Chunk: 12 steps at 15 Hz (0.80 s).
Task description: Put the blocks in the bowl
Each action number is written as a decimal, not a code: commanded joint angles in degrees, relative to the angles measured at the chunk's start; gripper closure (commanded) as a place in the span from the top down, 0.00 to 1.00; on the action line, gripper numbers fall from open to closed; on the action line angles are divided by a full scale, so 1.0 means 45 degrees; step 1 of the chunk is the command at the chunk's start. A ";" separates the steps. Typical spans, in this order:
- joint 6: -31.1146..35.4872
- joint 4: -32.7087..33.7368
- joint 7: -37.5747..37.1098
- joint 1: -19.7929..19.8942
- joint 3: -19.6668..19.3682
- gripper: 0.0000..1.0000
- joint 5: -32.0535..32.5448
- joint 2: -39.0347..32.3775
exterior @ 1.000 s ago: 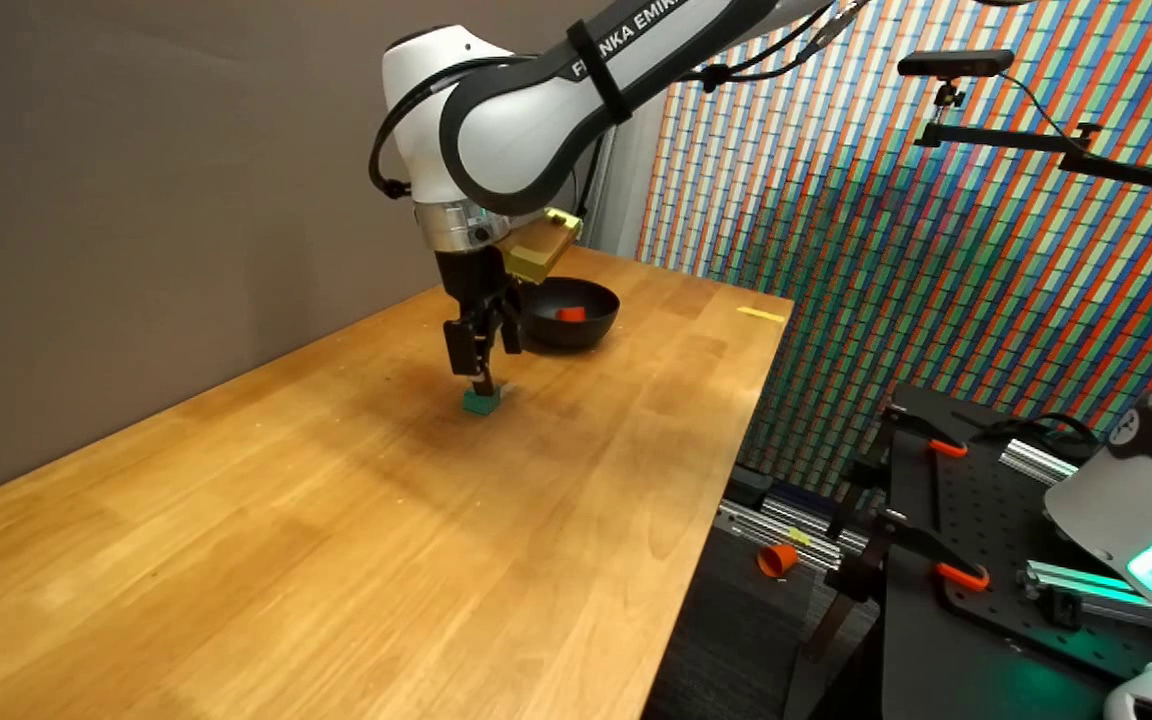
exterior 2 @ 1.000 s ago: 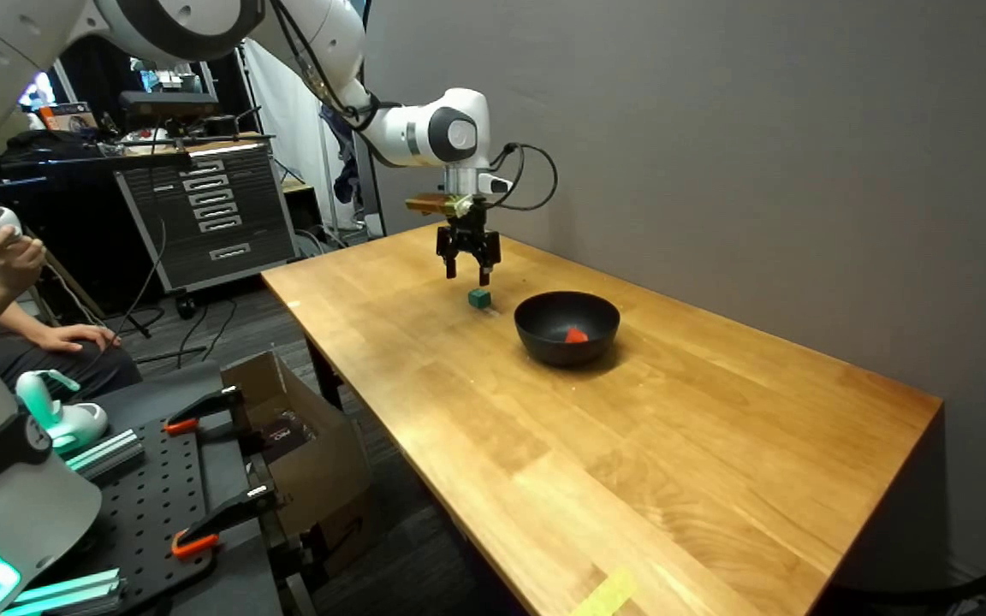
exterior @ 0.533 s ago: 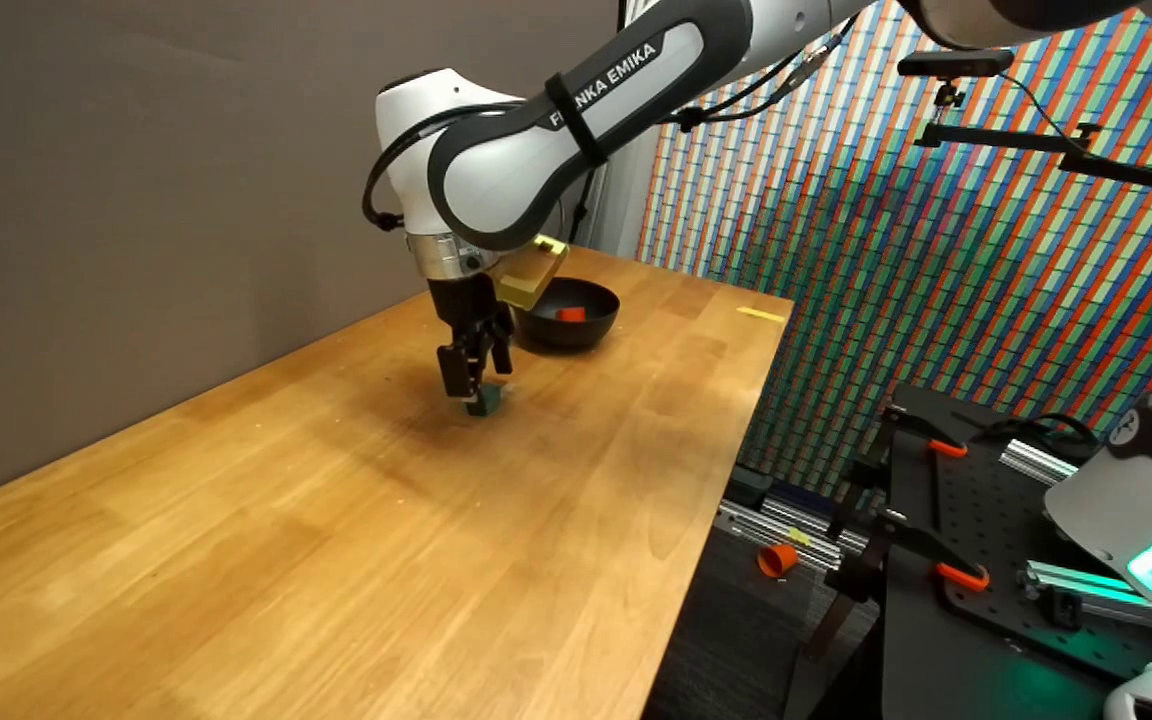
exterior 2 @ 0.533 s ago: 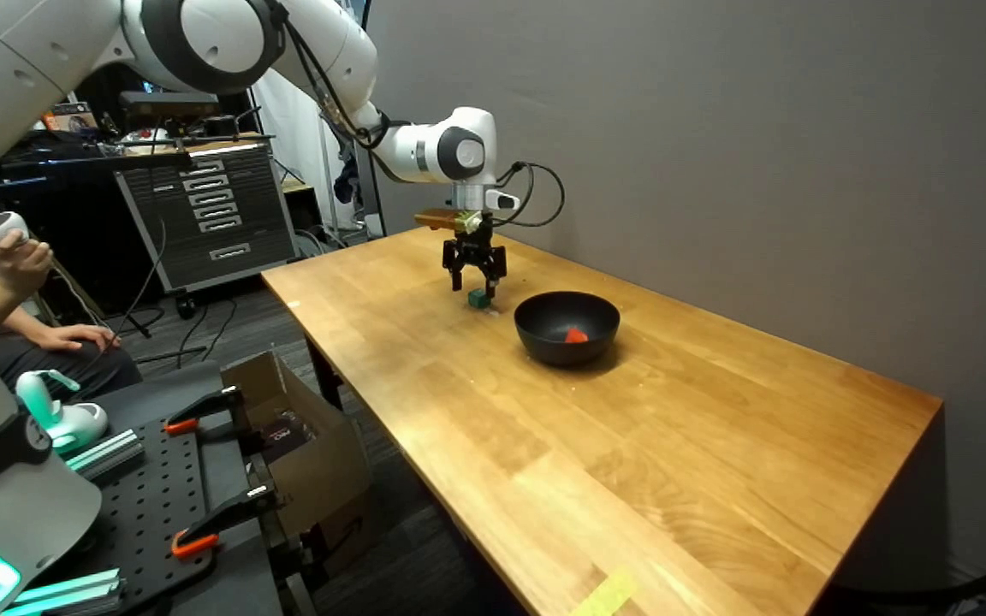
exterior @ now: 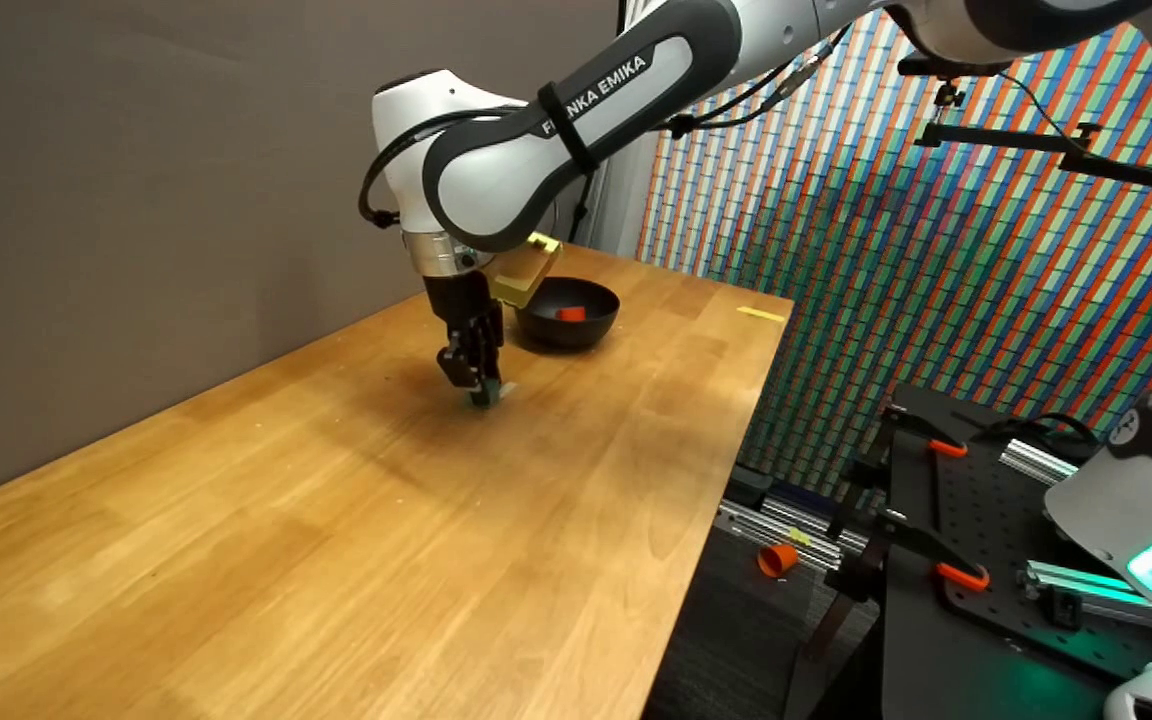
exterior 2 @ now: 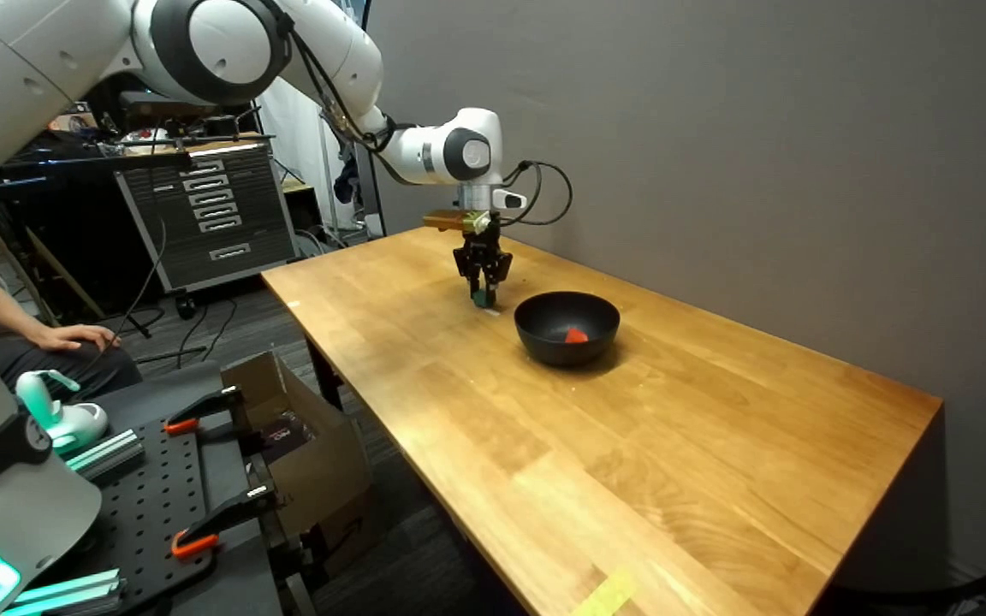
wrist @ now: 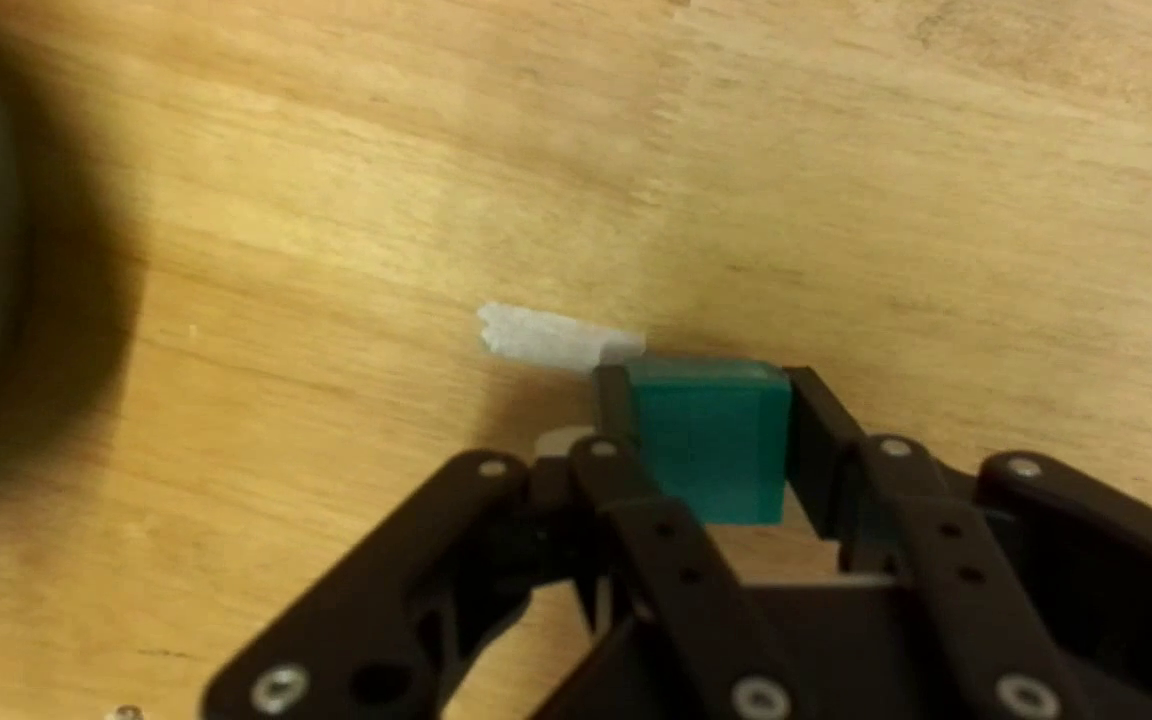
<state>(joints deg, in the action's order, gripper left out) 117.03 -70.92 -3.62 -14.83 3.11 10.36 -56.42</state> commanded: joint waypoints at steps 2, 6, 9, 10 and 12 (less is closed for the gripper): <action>0.0189 -0.0893 -0.0865 -0.0384 -0.0950 0.15 0.0884 0.1414; 0.0263 -0.1874 -0.2285 -0.0596 -0.1942 0.16 0.2104 0.2674; 0.0339 -0.2801 -0.3489 -0.0520 -0.2503 0.16 0.2810 0.3378; 0.0286 -0.3082 -0.3862 -0.0519 -0.2669 0.16 0.3029 0.3549; 0.0238 -0.3638 -0.4364 -0.0399 -0.2797 0.65 0.3244 0.3839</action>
<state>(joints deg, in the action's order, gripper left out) 117.05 -80.94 -18.74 -16.49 -8.24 22.44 -43.35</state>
